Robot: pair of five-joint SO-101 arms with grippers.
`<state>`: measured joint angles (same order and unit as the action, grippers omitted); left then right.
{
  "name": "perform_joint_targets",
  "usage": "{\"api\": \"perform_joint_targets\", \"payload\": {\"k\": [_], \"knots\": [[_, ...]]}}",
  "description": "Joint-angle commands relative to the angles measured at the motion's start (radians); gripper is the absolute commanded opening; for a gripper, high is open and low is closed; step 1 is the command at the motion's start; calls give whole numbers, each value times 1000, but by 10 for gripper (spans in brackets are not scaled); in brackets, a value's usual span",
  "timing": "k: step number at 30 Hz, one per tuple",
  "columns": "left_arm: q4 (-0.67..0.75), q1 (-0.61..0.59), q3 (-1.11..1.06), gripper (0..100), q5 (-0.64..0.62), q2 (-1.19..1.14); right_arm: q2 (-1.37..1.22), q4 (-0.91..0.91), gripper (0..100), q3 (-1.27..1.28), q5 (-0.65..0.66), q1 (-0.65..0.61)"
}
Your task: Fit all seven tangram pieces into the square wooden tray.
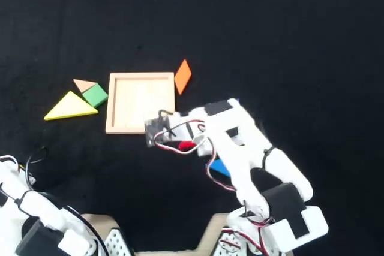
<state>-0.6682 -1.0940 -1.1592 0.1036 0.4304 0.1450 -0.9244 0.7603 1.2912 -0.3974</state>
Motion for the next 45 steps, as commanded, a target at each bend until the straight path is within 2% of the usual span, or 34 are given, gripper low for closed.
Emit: {"api": "perform_joint_targets", "payload": {"k": [1,4,7,10,12,17,22,28,45], "knots": [[3,12,1,91,3,17,110,23,11,-59,-129,14],[3,12,-1,91,3,17,200,74,11,-36,-160,15],[3,12,-1,91,3,17,222,224,24,54,-161,18],[3,12,-1,91,3,17,182,239,189,110,-161,12],[3,12,-1,91,3,17,142,213,278,107,-158,12],[3,12,1,91,3,17,50,60,291,4,-66,12],[3,12,1,91,3,17,-62,-97,363,-153,-2,18],[3,12,-1,91,3,17,-209,-169,364,-278,44,38],[3,12,1,91,3,14,-312,-175,355,-283,51,34]]}}
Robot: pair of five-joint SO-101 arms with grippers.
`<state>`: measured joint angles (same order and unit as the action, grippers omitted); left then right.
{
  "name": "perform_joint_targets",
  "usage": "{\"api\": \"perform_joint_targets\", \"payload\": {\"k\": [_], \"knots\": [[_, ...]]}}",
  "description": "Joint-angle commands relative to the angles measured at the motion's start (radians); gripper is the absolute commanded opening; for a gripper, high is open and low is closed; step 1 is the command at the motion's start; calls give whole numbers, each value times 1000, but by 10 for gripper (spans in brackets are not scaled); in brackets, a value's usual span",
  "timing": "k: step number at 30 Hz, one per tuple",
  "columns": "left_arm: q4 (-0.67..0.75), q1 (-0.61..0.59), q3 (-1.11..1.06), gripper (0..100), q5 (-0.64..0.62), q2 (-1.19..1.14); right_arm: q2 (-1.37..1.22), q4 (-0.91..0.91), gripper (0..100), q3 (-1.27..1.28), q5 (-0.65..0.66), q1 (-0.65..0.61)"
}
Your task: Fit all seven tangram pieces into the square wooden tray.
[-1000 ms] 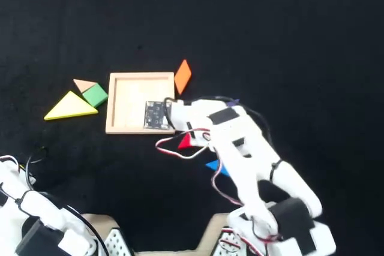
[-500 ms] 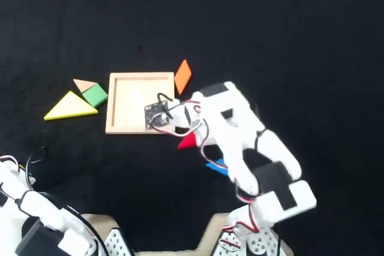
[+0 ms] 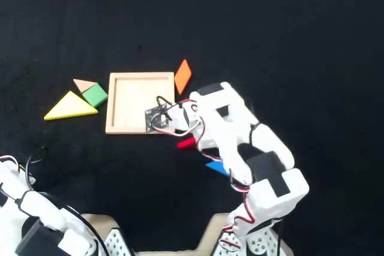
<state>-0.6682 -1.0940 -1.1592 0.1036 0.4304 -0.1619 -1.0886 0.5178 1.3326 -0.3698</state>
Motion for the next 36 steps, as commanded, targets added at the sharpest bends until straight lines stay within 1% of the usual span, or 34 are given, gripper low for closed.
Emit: {"api": "perform_joint_targets", "payload": {"k": [1,2,6,9,11,13,16,19,23,27,30,36], "knots": [[3,12,1,91,3,14,-7,-8,334,-41,12,6],[3,12,1,91,3,14,-7,-9,301,-41,25,6],[3,12,1,91,3,14,-7,-9,113,-41,40,6],[3,12,1,91,3,14,1,-8,10,-47,38,12],[3,13,1,91,3,12,2,-12,22,-62,37,23],[3,16,1,91,3,12,4,-37,10,-99,37,29],[3,33,-2,91,3,15,50,-143,11,-194,37,25],[3,33,-1,91,3,14,102,-241,11,-311,26,-31],[3,33,-1,91,3,15,53,-213,11,-432,-121,-157],[3,33,-2,91,3,15,-105,-183,11,-610,-233,-255],[3,33,-4,91,3,15,-285,-203,11,-806,-272,-279],[3,33,-4,91,3,15,-621,-442,11,-1317,-272,-301]]}}
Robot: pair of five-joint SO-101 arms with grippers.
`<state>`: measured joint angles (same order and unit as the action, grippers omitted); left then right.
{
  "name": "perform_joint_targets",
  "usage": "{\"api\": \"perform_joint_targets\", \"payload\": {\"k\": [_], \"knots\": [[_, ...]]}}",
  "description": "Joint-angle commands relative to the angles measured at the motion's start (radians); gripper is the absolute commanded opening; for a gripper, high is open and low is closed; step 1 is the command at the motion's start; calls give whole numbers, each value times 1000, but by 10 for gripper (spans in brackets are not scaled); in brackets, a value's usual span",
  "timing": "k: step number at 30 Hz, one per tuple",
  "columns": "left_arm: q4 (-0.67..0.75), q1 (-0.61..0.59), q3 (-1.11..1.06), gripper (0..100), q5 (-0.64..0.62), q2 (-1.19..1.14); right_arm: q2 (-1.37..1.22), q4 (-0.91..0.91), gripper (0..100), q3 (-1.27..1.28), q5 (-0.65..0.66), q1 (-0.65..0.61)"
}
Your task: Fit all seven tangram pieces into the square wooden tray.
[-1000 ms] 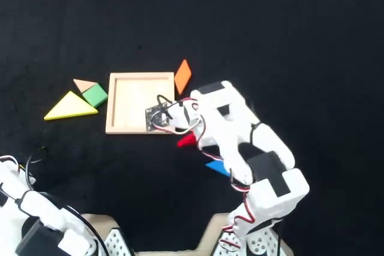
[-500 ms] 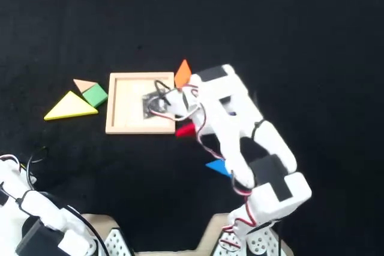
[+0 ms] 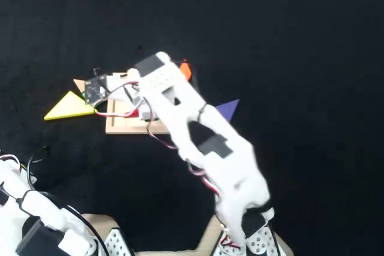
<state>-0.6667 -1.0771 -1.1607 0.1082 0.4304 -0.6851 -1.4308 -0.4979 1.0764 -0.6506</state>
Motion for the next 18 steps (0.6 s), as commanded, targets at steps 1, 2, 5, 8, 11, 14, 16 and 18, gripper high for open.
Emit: {"api": "perform_joint_targets", "payload": {"k": [1,2,5,8,11,14,16,18], "knots": [[2,16,-2,91,-2,15,-143,-143,11,-389,-17,-26],[2,16,-2,91,-2,15,-189,-189,11,-473,-17,-37],[2,16,-2,91,-2,15,-329,-282,11,-694,-17,-68],[2,16,-2,91,-2,15,-460,-315,11,-866,-21,-74],[2,16,-2,91,-2,15,-555,-330,11,-974,-63,-71],[2,16,-2,91,-2,15,-581,-333,11,-1006,-104,-68],[2,16,-2,91,-2,15,-570,-333,11,-1007,-129,-68],[2,16,-2,91,-2,15,-550,-334,11,-995,-153,-68]]}}
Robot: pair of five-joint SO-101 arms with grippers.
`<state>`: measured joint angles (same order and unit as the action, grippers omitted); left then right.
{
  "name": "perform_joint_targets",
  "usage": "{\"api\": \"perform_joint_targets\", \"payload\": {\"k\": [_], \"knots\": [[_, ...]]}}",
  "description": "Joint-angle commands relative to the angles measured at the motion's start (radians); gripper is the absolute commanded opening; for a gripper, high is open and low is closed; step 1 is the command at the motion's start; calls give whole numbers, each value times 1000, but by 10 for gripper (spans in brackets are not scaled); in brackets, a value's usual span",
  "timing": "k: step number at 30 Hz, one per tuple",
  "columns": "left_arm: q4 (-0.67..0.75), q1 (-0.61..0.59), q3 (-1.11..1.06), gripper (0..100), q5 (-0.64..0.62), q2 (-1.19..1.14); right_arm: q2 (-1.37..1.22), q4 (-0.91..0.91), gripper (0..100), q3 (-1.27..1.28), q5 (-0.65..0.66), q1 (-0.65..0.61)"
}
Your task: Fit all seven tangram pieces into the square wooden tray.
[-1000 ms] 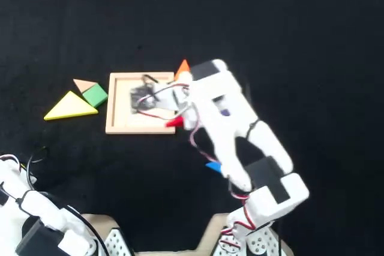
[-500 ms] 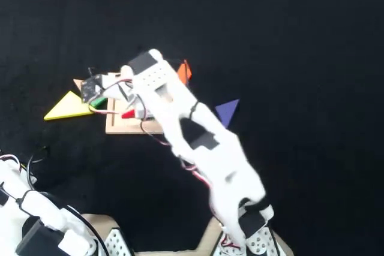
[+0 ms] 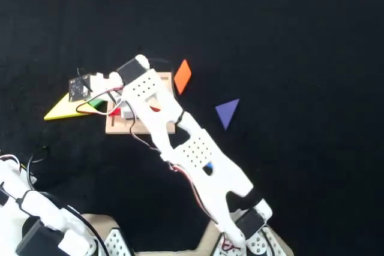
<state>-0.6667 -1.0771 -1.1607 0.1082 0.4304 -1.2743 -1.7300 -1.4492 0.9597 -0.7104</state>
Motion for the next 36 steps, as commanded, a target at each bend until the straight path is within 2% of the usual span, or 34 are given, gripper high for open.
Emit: {"api": "perform_joint_targets", "payload": {"k": [1,10,23,25,30,36], "knots": [[2,16,-2,91,-2,15,51,-37,11,-31,-51,-8],[2,16,-2,91,-2,15,203,-34,11,311,-63,-11],[2,16,-2,91,-2,15,305,-35,18,483,-69,-29],[2,16,-2,91,-2,15,305,-35,60,490,-71,-31],[2,16,-1,91,-2,15,314,-34,243,483,-71,-31],[2,16,-1,91,-2,15,389,-32,235,476,-63,-26]]}}
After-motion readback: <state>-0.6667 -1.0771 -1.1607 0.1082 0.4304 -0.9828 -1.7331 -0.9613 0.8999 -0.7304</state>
